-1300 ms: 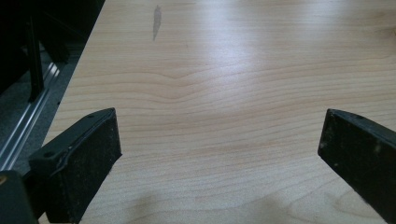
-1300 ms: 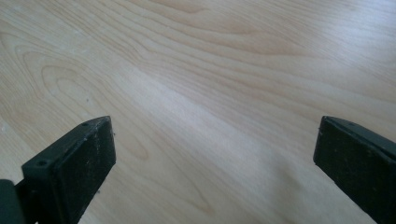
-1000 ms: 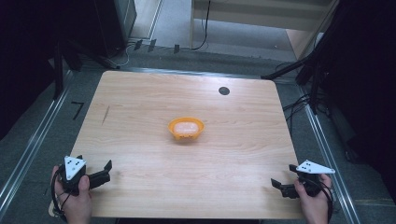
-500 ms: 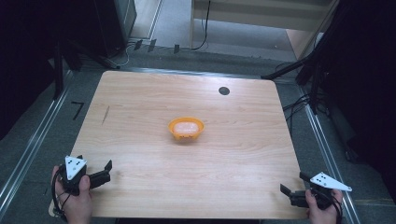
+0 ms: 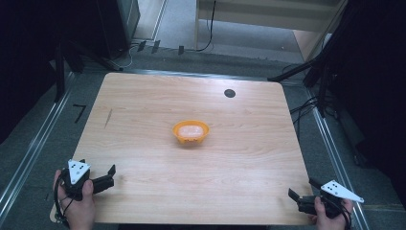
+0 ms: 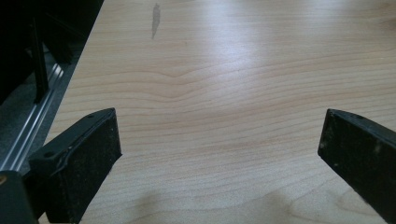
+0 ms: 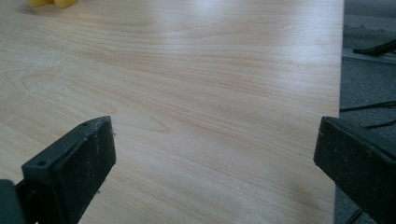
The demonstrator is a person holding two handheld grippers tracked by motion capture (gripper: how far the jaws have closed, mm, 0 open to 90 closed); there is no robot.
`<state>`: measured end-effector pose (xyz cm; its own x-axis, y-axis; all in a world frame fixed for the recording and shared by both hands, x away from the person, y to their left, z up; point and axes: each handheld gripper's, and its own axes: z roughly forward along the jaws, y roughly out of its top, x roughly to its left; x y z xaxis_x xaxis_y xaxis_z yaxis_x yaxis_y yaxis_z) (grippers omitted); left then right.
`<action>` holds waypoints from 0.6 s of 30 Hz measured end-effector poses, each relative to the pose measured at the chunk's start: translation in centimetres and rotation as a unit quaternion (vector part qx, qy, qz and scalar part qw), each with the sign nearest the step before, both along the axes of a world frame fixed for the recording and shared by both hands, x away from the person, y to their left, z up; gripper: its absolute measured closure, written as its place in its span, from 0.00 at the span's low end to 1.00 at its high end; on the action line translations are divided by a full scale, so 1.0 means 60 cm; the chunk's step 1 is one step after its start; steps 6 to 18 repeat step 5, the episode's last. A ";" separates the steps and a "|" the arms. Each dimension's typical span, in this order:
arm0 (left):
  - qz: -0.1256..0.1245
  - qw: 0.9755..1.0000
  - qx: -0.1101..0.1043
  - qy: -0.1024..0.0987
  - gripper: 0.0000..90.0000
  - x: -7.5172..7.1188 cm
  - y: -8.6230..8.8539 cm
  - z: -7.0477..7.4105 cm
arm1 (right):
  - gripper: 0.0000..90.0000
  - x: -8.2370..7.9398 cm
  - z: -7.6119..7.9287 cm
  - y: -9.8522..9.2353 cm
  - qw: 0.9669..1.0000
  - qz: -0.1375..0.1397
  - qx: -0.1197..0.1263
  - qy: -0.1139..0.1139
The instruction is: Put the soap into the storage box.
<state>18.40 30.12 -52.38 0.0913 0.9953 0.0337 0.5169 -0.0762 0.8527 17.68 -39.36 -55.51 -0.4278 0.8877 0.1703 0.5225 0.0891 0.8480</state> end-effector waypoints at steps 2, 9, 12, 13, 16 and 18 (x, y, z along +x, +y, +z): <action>0.002 1.000 -0.008 0.000 0.00 0.000 0.002 0.000 | 0.00 -0.001 -0.001 0.000 1.000 -0.003 0.000 0.000; 0.000 1.000 -0.006 0.002 0.00 0.001 0.002 0.000 | 0.00 -0.001 -0.001 0.002 1.000 -0.002 -0.004 -0.001; 0.000 1.000 -0.006 0.002 0.00 0.001 0.002 0.000 | 0.00 -0.001 -0.001 0.002 1.000 -0.002 -0.004 -0.001; 0.000 1.000 -0.006 0.002 0.00 0.001 0.002 0.000 | 0.00 -0.001 -0.001 0.002 1.000 -0.002 -0.004 -0.001; 0.000 1.000 -0.006 0.002 0.00 0.001 0.002 0.000 | 0.00 -0.001 -0.001 0.002 1.000 -0.002 -0.004 -0.001; 0.000 1.000 -0.006 0.002 0.00 0.001 0.002 0.000 | 0.00 -0.001 -0.001 0.002 1.000 -0.002 -0.004 -0.001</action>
